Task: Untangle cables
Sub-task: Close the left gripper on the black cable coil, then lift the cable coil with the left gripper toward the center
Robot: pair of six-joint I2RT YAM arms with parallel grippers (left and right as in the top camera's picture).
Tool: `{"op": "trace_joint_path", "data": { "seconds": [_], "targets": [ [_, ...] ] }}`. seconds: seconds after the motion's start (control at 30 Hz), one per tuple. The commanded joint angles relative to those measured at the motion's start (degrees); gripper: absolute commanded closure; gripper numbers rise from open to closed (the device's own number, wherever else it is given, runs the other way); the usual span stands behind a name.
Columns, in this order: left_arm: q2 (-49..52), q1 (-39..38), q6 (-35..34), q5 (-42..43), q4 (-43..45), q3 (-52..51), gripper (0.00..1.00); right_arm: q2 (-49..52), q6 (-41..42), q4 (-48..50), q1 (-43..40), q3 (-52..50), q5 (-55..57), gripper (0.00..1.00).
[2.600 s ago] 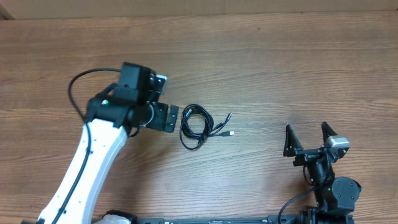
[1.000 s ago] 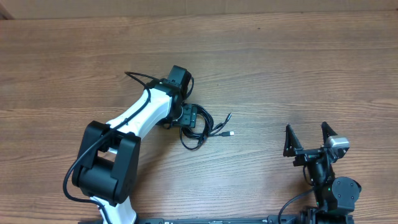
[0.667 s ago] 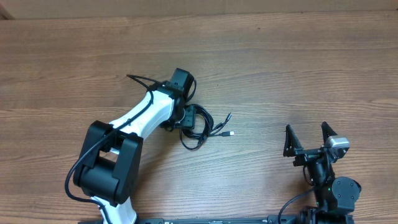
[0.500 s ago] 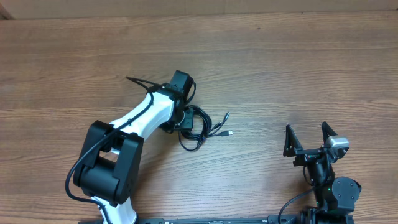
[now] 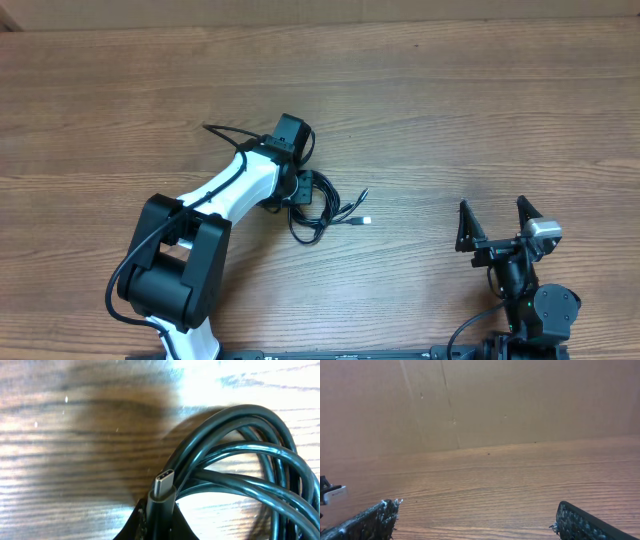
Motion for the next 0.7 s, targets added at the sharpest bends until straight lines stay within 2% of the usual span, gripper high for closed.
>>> {"op": "trace_joint_path", "data": {
  "seconds": [0.0, 0.13, 0.17, 0.27, 0.43, 0.67],
  "targets": [
    [0.61, -0.17, 2.27, 0.02, 0.68, 0.42, 0.96, -0.37, 0.13, 0.31, 0.24, -0.59, 0.35, 0.00],
    [-0.72, -0.15, 9.53, 1.40, -3.23, 8.02, 0.96, -0.37, 0.13, 0.31, 0.24, -0.59, 0.35, 0.00],
    [-1.81, -0.15, 14.99, 3.69, -4.70, 11.69, 0.96, -0.37, 0.13, 0.31, 0.24, -0.59, 0.33, 0.00],
    [-4.48, -0.15, 24.30, 7.89, -5.62, 17.64, 0.96, -0.37, 0.13, 0.31, 0.24, -0.59, 0.35, 0.00],
    [-7.45, -0.09, 29.53, 14.67, -5.64, 23.80, 0.96, -0.37, 0.11, 0.31, 0.24, -0.59, 0.98, 0.00],
    [-8.83, -0.07, 36.94, 23.39, -5.79, 25.33, 0.96, -0.37, 0.33, 1.99, 0.24, -0.59, -0.28, 0.00]
  ]
}}
